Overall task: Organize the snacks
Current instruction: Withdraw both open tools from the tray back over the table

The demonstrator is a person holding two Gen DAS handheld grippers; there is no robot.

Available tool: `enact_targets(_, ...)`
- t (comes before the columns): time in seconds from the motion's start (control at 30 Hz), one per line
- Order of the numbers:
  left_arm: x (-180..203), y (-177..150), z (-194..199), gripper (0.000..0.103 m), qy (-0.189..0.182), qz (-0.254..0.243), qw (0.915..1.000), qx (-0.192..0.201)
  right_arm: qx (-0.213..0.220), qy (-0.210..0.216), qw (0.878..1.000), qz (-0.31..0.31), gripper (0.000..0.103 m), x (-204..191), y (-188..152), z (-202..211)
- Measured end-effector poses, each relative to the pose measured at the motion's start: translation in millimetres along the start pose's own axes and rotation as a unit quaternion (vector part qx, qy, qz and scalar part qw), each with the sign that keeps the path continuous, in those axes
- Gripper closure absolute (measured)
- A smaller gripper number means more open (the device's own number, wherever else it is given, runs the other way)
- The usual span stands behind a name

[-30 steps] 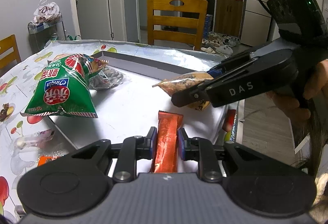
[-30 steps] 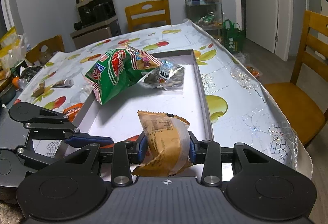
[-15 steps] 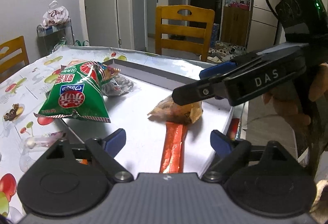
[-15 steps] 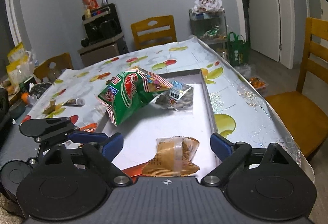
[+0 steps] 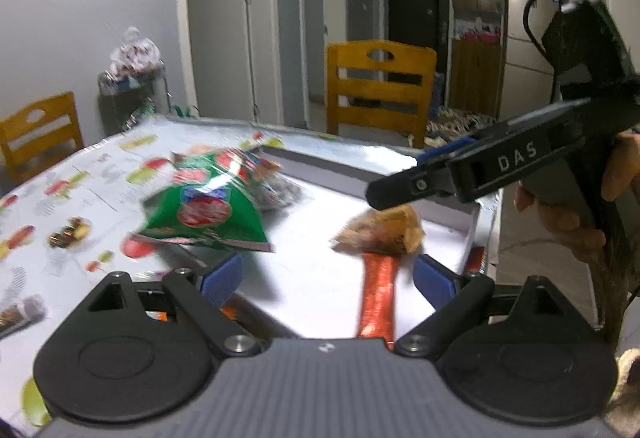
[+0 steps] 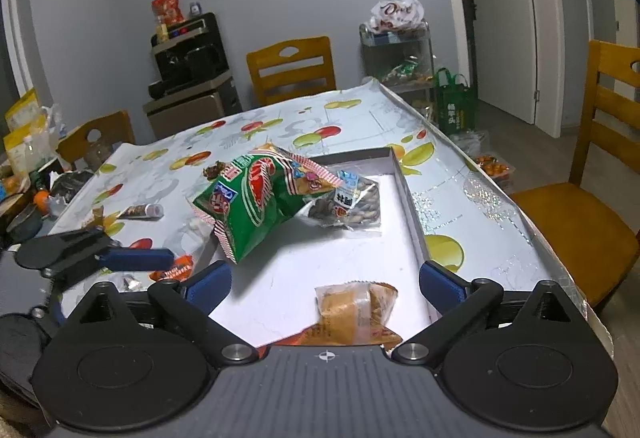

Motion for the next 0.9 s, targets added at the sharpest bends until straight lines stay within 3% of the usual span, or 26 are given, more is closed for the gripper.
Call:
enact_targets(0.37, -60, 0, 69, 0.005, 0.067, 0.027, 0.9965, 0.042, 0.002, 0.003, 1.0, 0.004, 0.001, -41, 12, -8)
enact_targets(0.63, -107, 3, 121, 0.003, 0.124, 0.034, 0.9885, 0.08, 0.024, 0.003, 0.999, 0.022, 0.001, -69, 25, -2)
enact_targets(0.9, -159, -24, 156, 0.003, 0.178, 0.086, 0.9775, 0.073, 0.028, 0.03, 0.998, 0.052, 0.0, -100, 25, 0)
Point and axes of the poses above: each gripper's, at about its wrist camera, not at the fingertips, and z roughly against the way its jaws point, x to its right, y to its top, the point moved 9 cm from there along -z, roughly the way its jaws point, and after that the axes turned 6 degrees about -z, right-handed, at the moved point
